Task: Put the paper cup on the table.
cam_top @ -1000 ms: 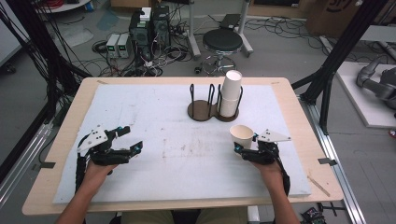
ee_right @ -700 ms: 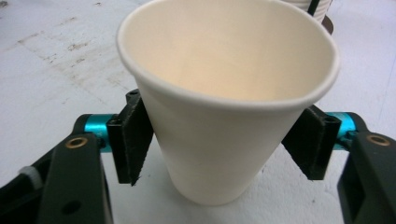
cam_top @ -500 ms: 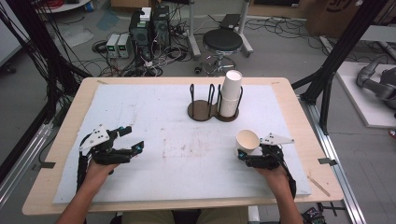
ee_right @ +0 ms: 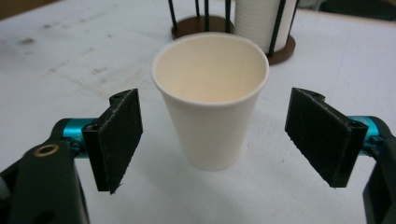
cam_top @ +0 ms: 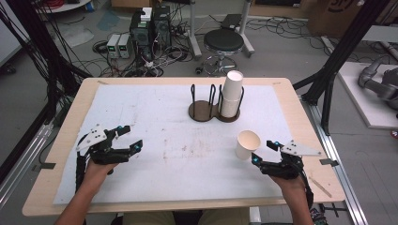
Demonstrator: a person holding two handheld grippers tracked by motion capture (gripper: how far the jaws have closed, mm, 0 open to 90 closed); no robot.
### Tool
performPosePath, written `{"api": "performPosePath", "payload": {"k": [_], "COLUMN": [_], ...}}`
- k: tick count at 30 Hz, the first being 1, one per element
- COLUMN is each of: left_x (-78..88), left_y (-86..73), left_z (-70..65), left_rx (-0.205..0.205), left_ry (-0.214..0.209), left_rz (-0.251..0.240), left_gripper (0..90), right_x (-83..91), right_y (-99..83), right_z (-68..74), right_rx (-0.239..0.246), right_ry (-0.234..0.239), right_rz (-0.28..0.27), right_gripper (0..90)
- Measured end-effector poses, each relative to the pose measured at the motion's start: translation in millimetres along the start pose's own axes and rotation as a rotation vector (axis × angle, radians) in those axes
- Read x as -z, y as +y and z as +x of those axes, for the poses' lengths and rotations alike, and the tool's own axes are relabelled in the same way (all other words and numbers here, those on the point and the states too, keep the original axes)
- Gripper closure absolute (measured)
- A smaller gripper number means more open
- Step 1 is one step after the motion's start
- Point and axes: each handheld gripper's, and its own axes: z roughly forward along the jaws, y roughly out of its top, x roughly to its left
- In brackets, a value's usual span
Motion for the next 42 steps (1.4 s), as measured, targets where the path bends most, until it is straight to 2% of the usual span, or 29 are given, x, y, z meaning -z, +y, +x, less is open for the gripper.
{"api": "performPosePath", "payload": {"k": [4,7,12,19,26,42], "left_x": [1.4,3.6,8.4,11.4,12.8,8.8], "left_y": [2.2,3.9,4.0,5.8,7.0,6.1], "left_z": [-1.7,-2.9,-4.4,-8.7,-9.8,-9.4], "left_rx": [0.022,0.016,0.009,-0.019,-0.023,-0.026], "left_ry": [-0.010,-0.010,0.000,-0.003,-0.006,-0.002], "left_rz": [-0.041,-0.053,-0.056,-0.055,-0.063,-0.051], "left_gripper": [18.1,18.1,18.1,18.1,18.1,18.1], "right_x": [11.7,15.3,16.9,15.3,17.4,18.1], "right_y": [5.9,6.4,6.5,8.8,10.8,7.2], "right_z": [6.7,10.0,10.7,13.2,17.7,13.1], "right_rx": [0.011,0.023,0.017,0.037,0.046,0.041], "right_ry": [-0.011,-0.021,-0.023,-0.022,-0.030,-0.039], "right_rz": [-0.065,-0.075,-0.072,-0.069,-0.080,-0.076], "right_gripper": [19.4,19.4,19.4,19.5,19.5,19.5]}}
